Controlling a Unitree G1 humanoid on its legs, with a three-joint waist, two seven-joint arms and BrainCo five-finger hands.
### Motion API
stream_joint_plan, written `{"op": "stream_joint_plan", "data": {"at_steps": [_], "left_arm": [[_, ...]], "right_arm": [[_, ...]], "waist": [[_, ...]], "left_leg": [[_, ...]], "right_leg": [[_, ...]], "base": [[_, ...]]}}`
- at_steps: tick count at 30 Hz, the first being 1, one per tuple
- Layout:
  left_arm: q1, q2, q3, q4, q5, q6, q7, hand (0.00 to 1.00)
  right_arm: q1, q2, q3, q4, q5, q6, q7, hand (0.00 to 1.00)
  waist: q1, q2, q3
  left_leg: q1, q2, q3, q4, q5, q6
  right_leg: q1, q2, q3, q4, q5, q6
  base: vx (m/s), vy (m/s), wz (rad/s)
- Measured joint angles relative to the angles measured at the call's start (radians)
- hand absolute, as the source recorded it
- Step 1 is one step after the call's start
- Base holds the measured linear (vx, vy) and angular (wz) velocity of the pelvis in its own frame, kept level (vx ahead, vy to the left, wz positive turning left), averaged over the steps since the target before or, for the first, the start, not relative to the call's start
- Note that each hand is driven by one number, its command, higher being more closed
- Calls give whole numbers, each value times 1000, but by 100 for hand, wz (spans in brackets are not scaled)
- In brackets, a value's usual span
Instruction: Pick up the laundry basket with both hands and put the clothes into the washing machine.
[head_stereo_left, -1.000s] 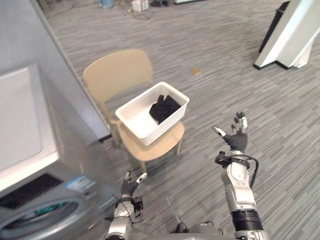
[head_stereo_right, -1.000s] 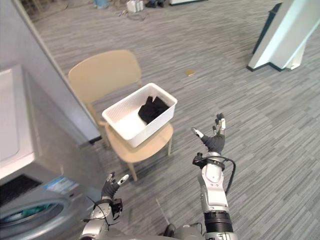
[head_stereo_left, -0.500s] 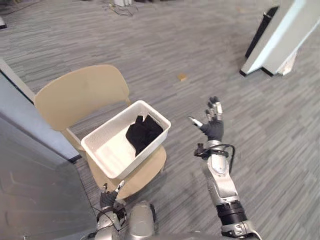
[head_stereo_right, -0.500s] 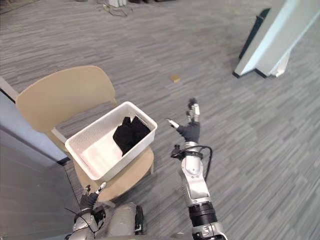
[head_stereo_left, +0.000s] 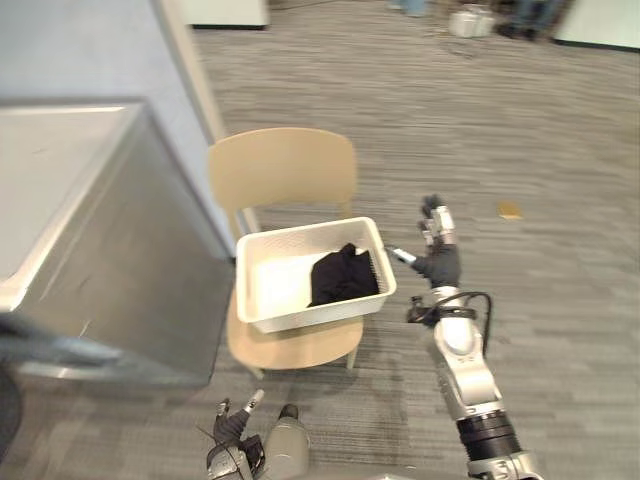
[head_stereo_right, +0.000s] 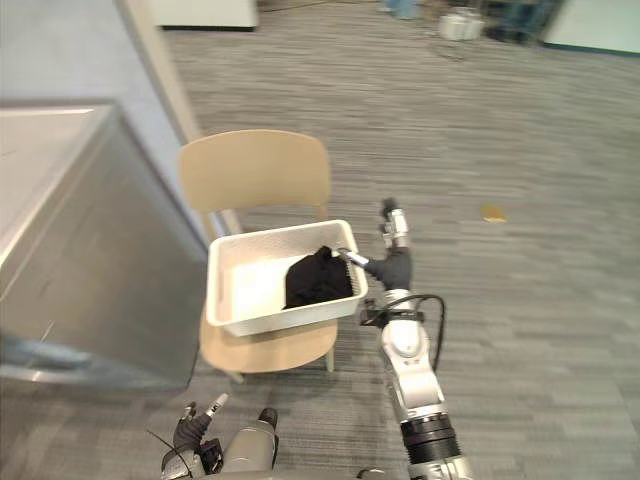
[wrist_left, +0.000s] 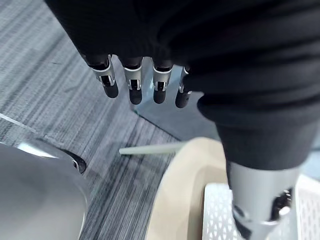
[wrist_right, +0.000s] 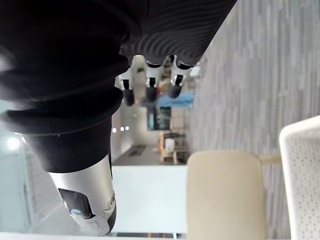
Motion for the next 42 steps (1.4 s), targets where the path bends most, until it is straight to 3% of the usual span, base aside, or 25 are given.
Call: {"op": "stream_joint_plan", "data": {"at_steps": [2, 4, 7, 8, 11, 12, 14, 15, 18, 20, 21, 22, 23, 24, 25, 29, 34, 42], "left_arm": [[4, -1, -8, 1, 5, 1, -6, 0], [6, -1, -7, 5, 24, 6, -21, 0], [28, 9, -7, 7, 42, 9, -28, 0], [31, 17, -5, 7, 42, 9, -35, 0], [29, 40, -8, 5, 43, 11, -69, 0], [26, 55, -7, 1, 43, 10, -84, 0], [20, 78, -11, -3, 46, 10, -94, 0], [8, 93, -8, -3, 62, 11, -104, 0], [-19, 101, -3, -3, 63, 12, -103, 0], [-69, 121, 24, -4, 62, 11, -102, 0], [-84, 125, 27, -4, 62, 10, -101, 0], [-101, 124, 28, -14, 61, 9, -101, 0], [-100, 119, 28, -23, 61, 8, -101, 0], [-99, 116, 28, -25, 61, 8, -101, 0], [-99, 112, 28, -37, 59, 9, -100, 0], [-161, 83, 22, -123, 19, -3, -83, 0], [-269, 41, -12, -201, -20, -35, -83, 0], [-314, -3, -13, -228, -62, -35, -79, 0]], "right_arm": [[0, -76, -85, -4, -84, 12, -11, 0], [1, -119, -158, -37, -163, 27, -11, 0], [-3, -169, -220, -26, -240, 45, -14, 0], [-5, -181, -221, -8, -257, 50, -12, 0], [-37, -233, -197, 83, -338, 76, 7, 0], [-67, -266, -179, 120, -375, 79, 12, 0], [-115, -321, -156, 159, -457, 80, 13, 0], [-149, -378, -148, 172, -513, 81, 13, 0], [-171, -417, -147, 172, -563, 88, 14, 0], [-197, -421, -140, 200, -590, 101, 15, 0], [-202, -429, -138, 214, -590, 103, 15, 0], [-214, -439, -134, 248, -592, 112, 24, 0], [-227, -439, -130, 277, -597, 122, 35, 0], [-234, -440, -129, 286, -599, 123, 35, 0], [-251, -452, -127, 294, -598, 126, 35, 0], [-351, -508, -121, 297, -589, 156, 32, 0], [-430, -489, -51, 294, -589, 190, 32, 0], [-437, -441, -52, 293, -590, 234, 33, 0]], "waist": [[-23, 11, 0], [-27, 20, -6], [-41, 2, 1], [-41, -1, 3], [-43, -11, 10], [-46, -20, 24], [-64, -35, 51], [-65, -28, 84], [-60, -20, 121], [-47, -51, 170], [-48, -49, 185], [-45, -40, 212], [-39, -40, 226], [-39, -40, 229], [-38, -40, 230], [-41, -23, 284], [-35, -26, 318], [-14, -25, 329]], "left_leg": [[0, 48, 273, 15, 7, 55], [6, 36, 368, -16, 10, 89], [27, -88, 335, -160, 68, 125], [25, -102, 322, -164, 67, 127], [3, -108, 273, -134, 47, 145], [-10, -108, 242, -117, 42, 159], [-43, -108, 187, -81, 32, 166], [-89, -101, 131, -42, 23, 158], [-155, -95, 87, 14, 19, 153], [-224, -116, 54, 69, 25, 143], [-244, -119, 35, 81, 28, 136], [-263, -117, 7, 73, 46, 112], [-274, -104, 4, 37, 72, 87], [-278, -99, 4, 9, 91, 81], [-290, -88, 4, -68, 150, 74], [-312, -66, 13, -203, 240, 66], [-335, -39, 35, -248, 278, 67], [-341, -31, 55, -271, 278, 65]], "right_leg": [[37, -11, -117, -11, -1, -1], [60, -31, -177, -58, -1, 0], [62, -91, -226, -71, 7, 15], [60, -103, -236, -58, 6, 17], [0, -139, -250, 116, 2, 19], [-60, -164, -224, 247, -7, -3], [-122, -173, -149, 331, -66, -28], [-184, -180, -115, 338, -98, -39], [-249, -210, -82, 308, -96, -34], [-303, -242, -40, 219, -29, -12], [-310, -240, -41, 225, 10, 14], [-317, -237, -61, 225, 26, 44], [-335, -221, -71, 208, 36, 33], [-347, -211, -79, 191, 44, 26], [-368, -183, -94, 133, 89, 23], [-418, -134, -111, 37, 166, 21], [-452, -100, -108, -15, 200, 11], [-476, -97, -119, -17, 200, 11]], "base": [[44, -99, 140], [43, 36, 91], [29, 143, 62], [37, 163, 48], [36, 121, 43], [42, 119, 64], [30, 21, 89], [8, -41, 87], [-11, -62, 69], [-85, -211, 71], [-96, -237, 61], [-95, -233, 43], [-82, -219, 25], [-55, -222, -8], [-13, -162, -19], [-22, -107, -22], [15, -57, -18], [74, -37, -8]]}}
